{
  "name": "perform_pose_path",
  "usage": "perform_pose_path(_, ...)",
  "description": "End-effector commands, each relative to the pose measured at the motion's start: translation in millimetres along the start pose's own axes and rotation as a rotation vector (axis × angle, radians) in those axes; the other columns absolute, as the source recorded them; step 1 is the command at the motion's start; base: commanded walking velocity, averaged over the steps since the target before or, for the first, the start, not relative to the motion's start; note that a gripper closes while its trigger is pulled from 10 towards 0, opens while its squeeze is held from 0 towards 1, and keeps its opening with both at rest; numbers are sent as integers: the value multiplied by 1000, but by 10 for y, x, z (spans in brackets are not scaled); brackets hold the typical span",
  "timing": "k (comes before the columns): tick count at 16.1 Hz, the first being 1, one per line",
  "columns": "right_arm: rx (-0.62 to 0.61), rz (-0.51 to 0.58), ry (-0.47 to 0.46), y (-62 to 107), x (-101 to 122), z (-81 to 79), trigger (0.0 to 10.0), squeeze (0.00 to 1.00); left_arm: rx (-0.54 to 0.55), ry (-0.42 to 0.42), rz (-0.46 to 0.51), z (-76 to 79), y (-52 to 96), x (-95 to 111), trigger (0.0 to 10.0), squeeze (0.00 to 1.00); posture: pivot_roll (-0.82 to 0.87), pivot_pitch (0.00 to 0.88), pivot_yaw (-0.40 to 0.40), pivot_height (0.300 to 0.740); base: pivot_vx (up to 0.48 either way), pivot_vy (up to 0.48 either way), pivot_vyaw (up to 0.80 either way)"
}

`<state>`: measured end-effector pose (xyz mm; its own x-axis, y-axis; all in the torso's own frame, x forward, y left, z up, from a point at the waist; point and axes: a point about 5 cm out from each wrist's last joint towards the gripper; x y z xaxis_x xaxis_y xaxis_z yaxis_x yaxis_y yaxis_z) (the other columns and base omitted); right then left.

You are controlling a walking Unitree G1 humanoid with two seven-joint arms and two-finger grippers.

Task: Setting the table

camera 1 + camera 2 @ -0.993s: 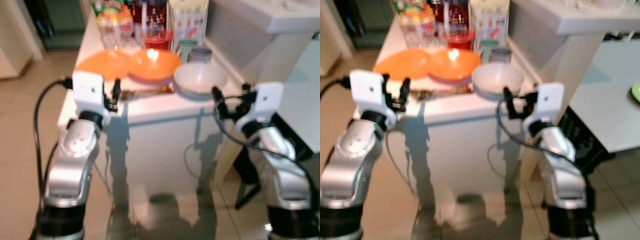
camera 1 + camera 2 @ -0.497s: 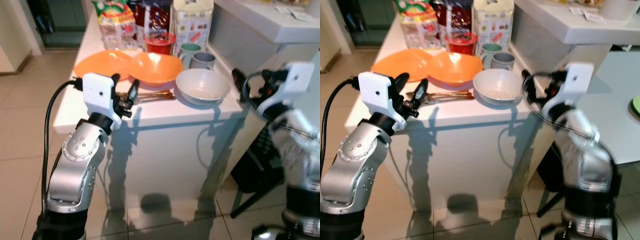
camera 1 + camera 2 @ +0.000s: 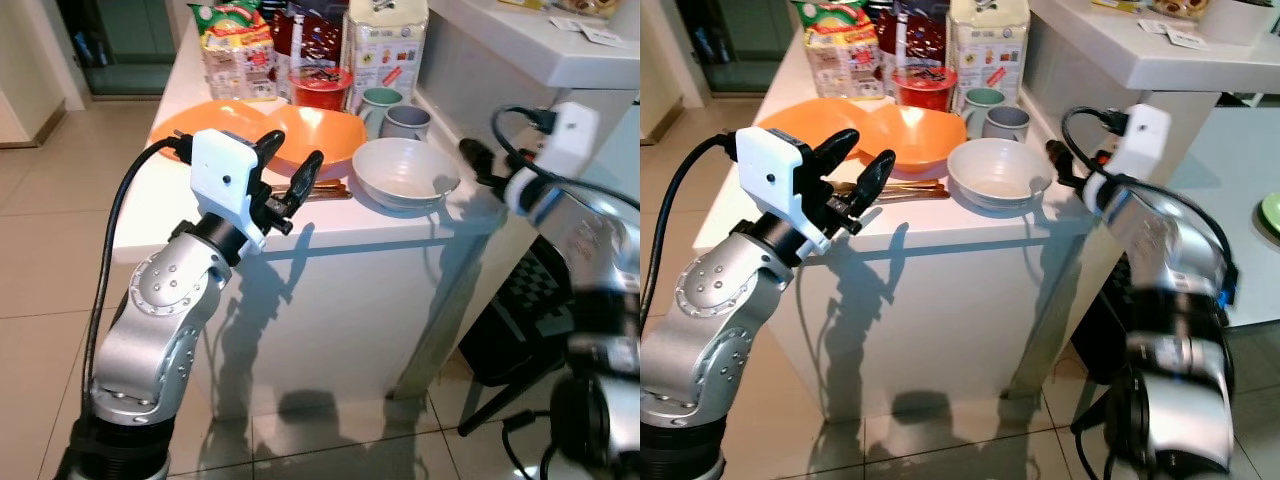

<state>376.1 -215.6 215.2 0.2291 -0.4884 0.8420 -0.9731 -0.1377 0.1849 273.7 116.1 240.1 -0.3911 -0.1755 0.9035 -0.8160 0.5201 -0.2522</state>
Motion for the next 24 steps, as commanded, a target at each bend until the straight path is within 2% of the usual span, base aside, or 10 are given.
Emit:
perform_pose_path(1, -8, -22, -41, -94, 24, -6, 10000, 0, -49, -11, -4, 45, 20, 22, 10000, 0, 54, 0, -48, 740, 0, 0, 0)
perform_pose_path(4, -44, -85, -57, -225, -66, -15, 10000, 0, -132, 0, -51, 130, 73, -21, 10000, 0, 68, 0, -60, 740, 0, 0, 0)
perform_pose_path(7, -41, -132, -100, -267, -114, -32, 10000, 0, -215, 10, -96, 213, 135, -54, 10000, 0, 76, 0, -67, 740, 0, 0, 0)
perform_pose_path(10, -69, -154, -143, -285, -161, 28, 9961, 0, -234, 15, -117, 238, 159, -66, 10000, 0, 81, 0, -69, 740, 0, 0, 0)
perform_pose_path(11, -74, -158, -153, -286, -166, 37, 4980, 0, -235, 15, -119, 237, 159, -65, 10000, 0, 81, 0, -69, 740, 0, 0, 0)
perform_pose_path(12, -96, -160, -158, -284, -170, 70, 2235, 0, -238, 14, -126, 235, 157, -68, 10000, 0, 77, 0, -65, 740, 0, 0, 0)
perform_pose_path(13, -112, -178, -164, -278, -187, 96, 0, 0, -241, 14, -130, 237, 156, -68, 10000, 0, 76, 0, -64, 740, 0, 0, 0)
perform_pose_path(16, -135, -197, -192, -272, -206, 131, 0, 0, -243, 16, -133, 243, 156, -65, 10000, 0, 76, 0, -64, 740, 0, 0, 0)
perform_pose_path(19, -145, -165, -242, -274, -142, 144, 0, 0, -237, 15, -135, 241, 152, -59, 10000, 0, 76, 0, -64, 740, 0, 0, 0)
perform_pose_path(24, -136, -165, -262, -279, -141, 128, 0, 0, -235, 18, -132, 253, 138, -57, 10000, 0, 73, 0, -62, 740, 0, 0, 0)
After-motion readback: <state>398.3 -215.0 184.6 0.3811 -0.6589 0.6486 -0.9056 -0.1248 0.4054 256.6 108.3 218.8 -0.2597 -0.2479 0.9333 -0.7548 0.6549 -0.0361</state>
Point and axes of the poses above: a point about 5 cm out from each wrist's last joint towards the gripper, its own y axis pointing back from the gripper into the wrist, its own x axis along the axis of the wrist's last joint, z = x × y, and after that the axes turned 11 degrees about -y, right-handed
